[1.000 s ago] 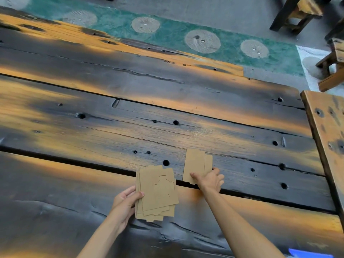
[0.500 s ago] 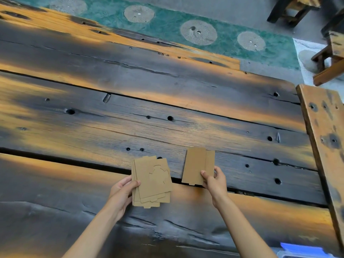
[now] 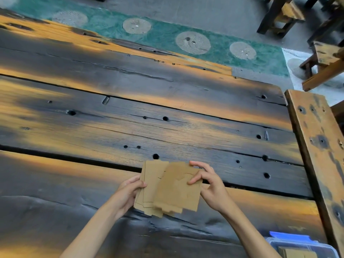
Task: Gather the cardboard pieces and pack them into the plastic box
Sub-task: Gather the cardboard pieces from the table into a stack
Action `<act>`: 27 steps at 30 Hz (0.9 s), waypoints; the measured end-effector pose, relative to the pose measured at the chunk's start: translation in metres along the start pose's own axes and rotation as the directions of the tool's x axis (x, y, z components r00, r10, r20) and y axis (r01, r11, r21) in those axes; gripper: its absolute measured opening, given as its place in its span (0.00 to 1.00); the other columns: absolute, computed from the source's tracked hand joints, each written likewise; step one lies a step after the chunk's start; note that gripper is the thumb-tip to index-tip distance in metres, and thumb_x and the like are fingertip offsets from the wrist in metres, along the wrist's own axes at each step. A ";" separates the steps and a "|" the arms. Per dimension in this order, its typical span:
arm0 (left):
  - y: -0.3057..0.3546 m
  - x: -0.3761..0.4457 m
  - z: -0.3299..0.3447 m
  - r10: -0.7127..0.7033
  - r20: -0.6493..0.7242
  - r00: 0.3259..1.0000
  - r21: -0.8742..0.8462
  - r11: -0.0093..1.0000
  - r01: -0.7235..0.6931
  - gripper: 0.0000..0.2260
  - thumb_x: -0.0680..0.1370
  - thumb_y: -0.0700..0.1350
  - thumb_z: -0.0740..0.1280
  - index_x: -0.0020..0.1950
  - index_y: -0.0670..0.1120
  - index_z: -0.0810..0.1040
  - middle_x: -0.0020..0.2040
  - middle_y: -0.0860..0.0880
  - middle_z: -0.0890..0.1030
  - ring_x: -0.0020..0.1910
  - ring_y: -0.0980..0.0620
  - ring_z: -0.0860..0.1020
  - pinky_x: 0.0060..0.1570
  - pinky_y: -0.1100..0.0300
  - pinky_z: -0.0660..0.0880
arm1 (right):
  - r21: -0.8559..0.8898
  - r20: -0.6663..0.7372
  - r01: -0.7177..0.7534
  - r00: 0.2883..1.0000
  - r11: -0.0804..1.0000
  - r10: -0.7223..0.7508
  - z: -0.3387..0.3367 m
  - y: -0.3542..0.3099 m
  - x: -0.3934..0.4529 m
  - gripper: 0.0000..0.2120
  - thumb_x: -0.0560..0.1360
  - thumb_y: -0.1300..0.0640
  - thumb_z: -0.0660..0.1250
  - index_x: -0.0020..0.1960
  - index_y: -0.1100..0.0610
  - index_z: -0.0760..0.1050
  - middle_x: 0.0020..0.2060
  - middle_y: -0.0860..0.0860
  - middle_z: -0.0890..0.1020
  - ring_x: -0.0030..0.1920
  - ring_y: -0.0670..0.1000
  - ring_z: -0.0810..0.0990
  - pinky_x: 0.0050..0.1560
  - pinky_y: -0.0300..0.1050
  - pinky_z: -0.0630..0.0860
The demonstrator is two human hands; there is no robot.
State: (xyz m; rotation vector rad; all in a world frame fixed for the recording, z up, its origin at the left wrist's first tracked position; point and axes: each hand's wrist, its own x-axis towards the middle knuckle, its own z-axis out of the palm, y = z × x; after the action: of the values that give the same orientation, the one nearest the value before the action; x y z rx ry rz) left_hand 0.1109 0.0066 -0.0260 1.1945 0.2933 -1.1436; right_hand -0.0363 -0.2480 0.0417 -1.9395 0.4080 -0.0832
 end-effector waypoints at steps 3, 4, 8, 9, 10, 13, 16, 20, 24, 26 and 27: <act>-0.001 -0.014 0.009 -0.018 0.118 0.993 -0.001 1.000 0.018 0.16 0.75 0.35 0.70 0.63 0.39 0.83 0.57 0.37 0.85 0.49 0.45 0.86 0.43 0.56 0.83 | -0.013 0.075 0.004 0.997 1.000 -0.003 0.006 -0.004 -0.006 0.11 0.73 0.65 0.76 0.39 0.50 0.86 0.70 0.48 0.73 0.72 0.46 0.72 0.69 0.44 0.71; -0.001 -0.019 0.012 -0.026 0.155 0.988 0.015 1.000 0.024 0.18 0.74 0.37 0.71 0.65 0.40 0.82 0.59 0.37 0.85 0.52 0.44 0.85 0.45 0.56 0.83 | -0.017 0.074 0.006 0.997 1.000 -0.005 0.007 -0.005 -0.008 0.09 0.73 0.66 0.75 0.40 0.52 0.86 0.69 0.49 0.73 0.71 0.46 0.72 0.68 0.44 0.71; -0.006 -0.035 0.017 -0.058 0.241 0.969 0.046 0.998 0.049 0.23 0.74 0.41 0.73 0.69 0.42 0.80 0.65 0.36 0.82 0.59 0.39 0.83 0.53 0.50 0.83 | -0.107 0.034 0.025 0.999 0.994 -0.022 0.011 -0.004 -0.018 0.09 0.75 0.66 0.73 0.42 0.53 0.87 0.68 0.49 0.76 0.69 0.48 0.73 0.68 0.46 0.70; -0.009 -0.037 0.018 -0.058 0.244 0.968 0.031 0.998 0.052 0.23 0.74 0.41 0.73 0.69 0.42 0.79 0.66 0.35 0.82 0.60 0.39 0.83 0.53 0.49 0.83 | -0.136 0.033 0.024 0.999 0.990 -0.020 0.012 -0.003 -0.021 0.11 0.76 0.66 0.72 0.43 0.51 0.87 0.68 0.47 0.76 0.69 0.49 0.73 0.69 0.46 0.68; -0.012 -0.038 0.018 -0.054 0.244 0.968 0.013 0.999 0.053 0.24 0.74 0.40 0.73 0.70 0.41 0.78 0.66 0.35 0.81 0.60 0.38 0.83 0.54 0.48 0.84 | -0.153 0.036 0.023 0.999 0.988 -0.018 0.014 -0.002 -0.025 0.13 0.76 0.67 0.71 0.44 0.50 0.87 0.68 0.46 0.76 0.69 0.49 0.72 0.69 0.45 0.67; -0.022 -0.043 0.020 -0.042 0.256 0.966 -0.034 0.998 0.053 0.25 0.74 0.39 0.73 0.71 0.40 0.77 0.68 0.34 0.80 0.63 0.36 0.81 0.56 0.46 0.83 | -0.155 0.023 0.021 1.000 0.988 -0.017 0.020 0.001 -0.039 0.14 0.76 0.69 0.69 0.45 0.51 0.87 0.67 0.47 0.76 0.69 0.50 0.71 0.69 0.40 0.64; -0.034 -0.045 0.024 -0.031 0.266 0.964 -0.022 0.999 0.038 0.24 0.75 0.39 0.72 0.71 0.39 0.77 0.67 0.34 0.81 0.65 0.35 0.80 0.56 0.47 0.83 | -0.177 0.008 0.005 1.000 0.984 -0.003 0.021 0.004 -0.053 0.18 0.77 0.73 0.65 0.46 0.53 0.87 0.68 0.48 0.75 0.70 0.50 0.70 0.70 0.36 0.63; -0.051 -0.046 0.035 0.025 0.124 0.992 0.104 0.994 -0.039 0.17 0.77 0.34 0.67 0.65 0.39 0.81 0.59 0.37 0.86 0.54 0.43 0.86 0.47 0.54 0.84 | -0.212 0.064 -0.027 0.997 0.977 0.041 0.017 0.007 -0.070 0.30 0.70 0.80 0.54 0.49 0.54 0.87 0.71 0.47 0.72 0.73 0.46 0.67 0.71 0.28 0.58; -0.063 -0.046 0.054 0.054 0.032 0.998 0.153 0.986 -0.059 0.16 0.79 0.30 0.62 0.62 0.40 0.82 0.56 0.38 0.87 0.49 0.46 0.87 0.42 0.56 0.83 | 0.033 0.002 -0.182 0.983 0.983 0.182 0.013 0.010 -0.089 0.31 0.72 0.79 0.53 0.55 0.52 0.84 0.72 0.43 0.70 0.75 0.39 0.63 0.73 0.31 0.61; -0.069 -0.046 0.066 0.072 -0.004 0.997 0.125 0.990 -0.071 0.15 0.79 0.30 0.61 0.61 0.39 0.83 0.55 0.38 0.87 0.47 0.47 0.87 0.40 0.57 0.83 | 0.328 -0.098 -0.263 0.946 0.907 0.309 0.013 0.014 -0.099 0.26 0.77 0.76 0.56 0.60 0.52 0.80 0.69 0.49 0.75 0.74 0.46 0.70 0.74 0.47 0.69; -0.072 -0.046 0.074 0.079 -0.021 0.997 0.111 0.991 -0.076 0.15 0.79 0.30 0.61 0.60 0.39 0.83 0.54 0.39 0.88 0.46 0.48 0.87 0.39 0.56 0.84 | 0.459 -0.128 -0.285 0.916 0.841 0.380 0.013 0.017 -0.103 0.21 0.79 0.72 0.59 0.61 0.51 0.77 0.67 0.51 0.78 0.71 0.49 0.74 0.70 0.51 0.73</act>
State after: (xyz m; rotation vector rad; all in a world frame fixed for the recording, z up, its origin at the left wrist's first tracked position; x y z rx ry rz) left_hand 0.0049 -0.0249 -0.0047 1.3069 0.2036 -1.0889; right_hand -0.1342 -0.2092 0.0343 -1.3983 0.8005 -0.1429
